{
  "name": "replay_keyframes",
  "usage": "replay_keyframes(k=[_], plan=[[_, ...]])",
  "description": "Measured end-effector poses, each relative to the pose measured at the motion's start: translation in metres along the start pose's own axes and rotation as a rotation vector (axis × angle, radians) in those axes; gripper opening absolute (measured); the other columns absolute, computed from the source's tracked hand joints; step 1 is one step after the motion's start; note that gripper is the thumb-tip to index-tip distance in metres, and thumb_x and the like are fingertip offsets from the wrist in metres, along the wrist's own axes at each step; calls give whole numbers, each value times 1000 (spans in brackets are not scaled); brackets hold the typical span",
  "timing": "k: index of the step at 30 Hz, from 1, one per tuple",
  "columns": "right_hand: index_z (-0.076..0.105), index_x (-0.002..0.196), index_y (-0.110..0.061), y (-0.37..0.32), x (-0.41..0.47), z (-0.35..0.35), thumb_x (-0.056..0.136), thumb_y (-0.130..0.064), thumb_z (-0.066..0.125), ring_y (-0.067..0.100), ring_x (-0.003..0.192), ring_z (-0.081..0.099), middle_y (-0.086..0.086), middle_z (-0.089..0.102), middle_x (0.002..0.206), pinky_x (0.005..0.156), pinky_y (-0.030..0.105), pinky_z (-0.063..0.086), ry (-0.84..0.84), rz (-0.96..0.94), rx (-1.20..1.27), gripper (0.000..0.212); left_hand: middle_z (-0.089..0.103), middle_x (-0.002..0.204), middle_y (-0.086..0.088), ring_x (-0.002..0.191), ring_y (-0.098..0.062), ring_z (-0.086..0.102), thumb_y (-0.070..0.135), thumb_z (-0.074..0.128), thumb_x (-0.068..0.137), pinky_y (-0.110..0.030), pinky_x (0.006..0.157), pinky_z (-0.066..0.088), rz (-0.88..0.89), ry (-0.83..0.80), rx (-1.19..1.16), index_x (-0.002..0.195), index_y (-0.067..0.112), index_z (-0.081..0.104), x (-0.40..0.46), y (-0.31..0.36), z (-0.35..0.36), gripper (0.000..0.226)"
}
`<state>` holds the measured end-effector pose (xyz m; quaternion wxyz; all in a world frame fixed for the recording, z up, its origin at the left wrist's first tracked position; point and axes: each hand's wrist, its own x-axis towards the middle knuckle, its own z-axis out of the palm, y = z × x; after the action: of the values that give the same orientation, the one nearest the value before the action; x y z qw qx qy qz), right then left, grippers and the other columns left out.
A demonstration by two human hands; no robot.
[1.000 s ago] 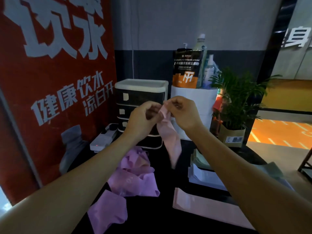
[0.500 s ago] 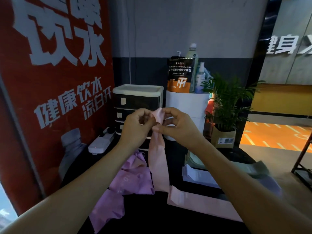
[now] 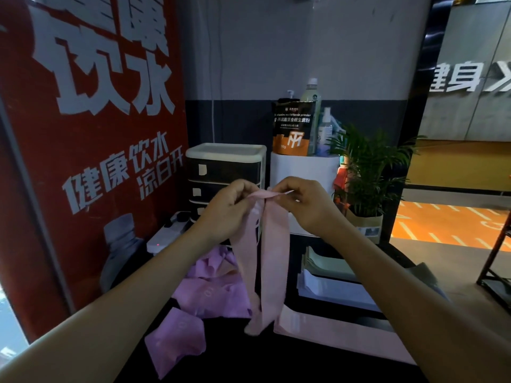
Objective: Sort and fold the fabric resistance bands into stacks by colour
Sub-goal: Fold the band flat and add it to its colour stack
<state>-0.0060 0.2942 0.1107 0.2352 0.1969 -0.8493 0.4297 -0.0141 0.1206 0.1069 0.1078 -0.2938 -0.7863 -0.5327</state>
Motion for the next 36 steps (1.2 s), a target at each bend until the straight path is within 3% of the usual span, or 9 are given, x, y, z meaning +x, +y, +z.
replay_keyframes(k=[2, 5, 8, 12, 15, 21, 26, 31, 36], plan=[[64, 89, -15, 2, -2, -5, 90, -9, 59, 1, 78, 54, -4, 59, 90, 73, 6, 41, -34, -12, -16, 8, 57, 75, 2, 62, 2, 51, 11, 42, 97, -11, 60, 40, -23, -38, -9, 90, 13, 61, -1, 0, -1, 20], [66, 90, -6, 6, -8, -11, 92, -6, 55, 1, 76, 55, 2, 62, 86, 75, 9, 43, -103, -2, 77, 11, 49, 67, 1, 64, -9, 46, 20, 44, 97, -25, 66, 37, -36, -113, -19, 74, 13, 57, -3, -5, -3, 28], [65, 88, -9, 7, -12, -12, 94, -7, 51, 12, 80, 55, 7, 61, 84, 80, 25, 48, -170, 87, 267, 15, 54, 68, 2, 68, -14, 49, 23, 47, 97, -28, 68, 39, -71, -139, -127, 73, 16, 61, -4, -6, -3, 29], [64, 89, -12, 2, -14, -7, 96, -6, 45, 11, 77, 58, 3, 62, 82, 75, 24, 51, -157, 185, 487, 21, 57, 79, -7, 73, -18, 52, 17, 46, 97, -28, 70, 43, -85, -132, -171, 88, 6, 62, -5, -6, -1, 21], [63, 90, -12, 2, -16, -1, 95, -4, 46, 25, 84, 54, 10, 61, 86, 80, 37, 46, -139, 200, 497, 20, 58, 83, -8, 74, -16, 53, 14, 44, 98, -25, 70, 44, -78, -137, -185, 94, 7, 62, -4, -6, 2, 20], [60, 83, -16, -2, -16, 4, 92, -2, 53, 19, 78, 55, 6, 61, 82, 74, 31, 48, -34, 230, 378, 18, 58, 80, -3, 71, -10, 51, 15, 45, 97, -23, 67, 41, -107, -125, -192, 93, 8, 61, -4, -12, 9, 18], [62, 84, -5, -7, -18, 0, 97, -29, 47, 20, 76, 57, 9, 59, 78, 78, 34, 53, -63, 453, 516, 31, 61, 88, -6, 81, -17, 54, 13, 46, 97, -28, 75, 43, -110, -99, -173, 94, 11, 63, -2, -15, 11, 17], [62, 77, -7, -12, -14, 3, 89, -7, 60, 15, 69, 56, 8, 59, 74, 66, 25, 53, 22, 371, 435, 12, 65, 89, 0, 81, -9, 58, 13, 47, 97, -21, 75, 46, -74, -86, -202, 95, 18, 63, 0, -9, 16, 17], [63, 80, -5, -6, -6, -5, 90, 1, 55, 24, 85, 58, 11, 62, 85, 82, 43, 53, 217, 353, 338, 13, 69, 94, -3, 82, -13, 63, 20, 68, 84, -30, 76, 51, -163, -112, -181, 106, 13, 59, -1, -13, 17, 25]])
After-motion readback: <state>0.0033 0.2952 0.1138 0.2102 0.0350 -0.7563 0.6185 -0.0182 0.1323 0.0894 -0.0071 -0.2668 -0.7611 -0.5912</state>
